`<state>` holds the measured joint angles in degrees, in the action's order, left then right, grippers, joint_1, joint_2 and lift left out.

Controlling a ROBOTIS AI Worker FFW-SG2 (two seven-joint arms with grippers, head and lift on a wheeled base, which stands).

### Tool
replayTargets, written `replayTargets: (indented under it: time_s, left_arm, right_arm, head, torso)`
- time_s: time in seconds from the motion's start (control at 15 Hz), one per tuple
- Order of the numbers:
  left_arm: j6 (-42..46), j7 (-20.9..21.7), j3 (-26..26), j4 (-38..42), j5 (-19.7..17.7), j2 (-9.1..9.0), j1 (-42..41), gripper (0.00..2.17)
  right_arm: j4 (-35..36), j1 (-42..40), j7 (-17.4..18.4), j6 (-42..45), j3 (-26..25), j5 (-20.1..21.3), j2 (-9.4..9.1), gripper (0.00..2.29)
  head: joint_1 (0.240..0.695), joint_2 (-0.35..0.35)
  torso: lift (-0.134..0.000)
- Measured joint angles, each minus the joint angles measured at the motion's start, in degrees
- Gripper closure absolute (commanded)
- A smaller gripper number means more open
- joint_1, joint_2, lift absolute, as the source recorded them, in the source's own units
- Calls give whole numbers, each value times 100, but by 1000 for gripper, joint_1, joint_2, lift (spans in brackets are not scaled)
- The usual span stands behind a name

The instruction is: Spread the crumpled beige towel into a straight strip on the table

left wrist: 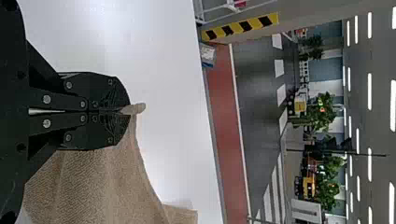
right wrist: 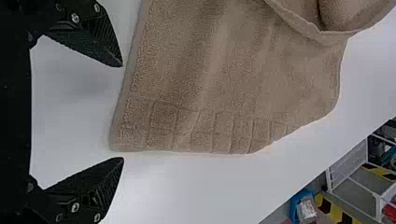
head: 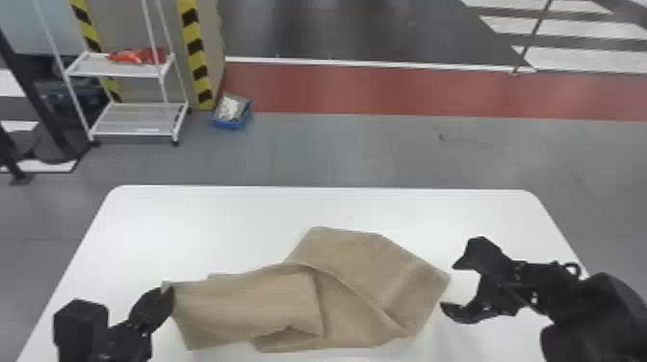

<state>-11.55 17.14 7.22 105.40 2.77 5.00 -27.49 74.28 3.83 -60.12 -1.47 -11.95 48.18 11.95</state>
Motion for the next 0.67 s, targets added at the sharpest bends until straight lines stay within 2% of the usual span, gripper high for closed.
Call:
replayTargets:
  time_s: [0.27, 0.33, 0.67]
  left_arm:
    - [55, 7, 29, 32, -4, -2, -56, 1703]
    - [64, 15, 46, 33, -7, -7, -62, 1703]
    - [110, 51, 104, 33, -22, -17, -73, 1703]
  right_arm:
    - [-814, 544, 45, -49, 61, -72, -5, 221]
    - [-975, 643, 45, -59, 62, -78, -11, 286]
    - [-1479, 893, 2, -96, 70, -146, 14, 346]
  head:
    - [695, -66]
    - [695, -65]
    - [695, -59]
  torso:
    - [0]
    - [0]
    - [0]
